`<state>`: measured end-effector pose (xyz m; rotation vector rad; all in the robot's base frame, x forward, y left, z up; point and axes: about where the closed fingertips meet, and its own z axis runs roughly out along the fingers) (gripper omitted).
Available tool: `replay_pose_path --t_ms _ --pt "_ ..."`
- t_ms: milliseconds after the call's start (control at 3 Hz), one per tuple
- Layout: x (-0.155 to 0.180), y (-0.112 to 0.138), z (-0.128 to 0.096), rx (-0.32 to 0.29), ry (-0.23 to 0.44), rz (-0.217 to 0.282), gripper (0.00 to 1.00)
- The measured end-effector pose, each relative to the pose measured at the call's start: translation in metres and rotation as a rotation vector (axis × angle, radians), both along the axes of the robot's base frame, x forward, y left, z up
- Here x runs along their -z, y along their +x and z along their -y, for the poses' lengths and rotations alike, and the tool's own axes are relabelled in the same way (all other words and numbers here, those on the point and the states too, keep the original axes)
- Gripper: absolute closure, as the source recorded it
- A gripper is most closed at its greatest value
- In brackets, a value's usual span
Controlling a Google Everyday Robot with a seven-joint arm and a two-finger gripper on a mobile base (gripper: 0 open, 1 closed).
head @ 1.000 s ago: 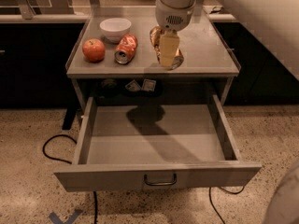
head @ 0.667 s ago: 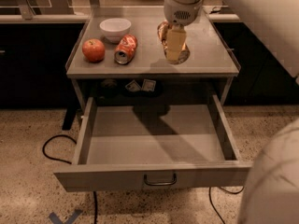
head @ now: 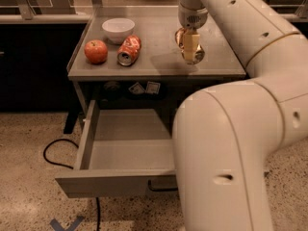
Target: Pick orange can from top drawer and place on counter
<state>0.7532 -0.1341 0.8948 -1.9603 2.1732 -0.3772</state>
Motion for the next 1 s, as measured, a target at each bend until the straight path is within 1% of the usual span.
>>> replay_pose_path --t_ms 333,667,1000 --pt "0.015 0.025 0.017 0.01 -0.027 -0.004 1.0" --pt "-0.003 0.039 0.014 0.008 -0.012 0.063 0.81" --pt "-0.003 0.039 0.014 0.008 -0.012 0.063 0.58"
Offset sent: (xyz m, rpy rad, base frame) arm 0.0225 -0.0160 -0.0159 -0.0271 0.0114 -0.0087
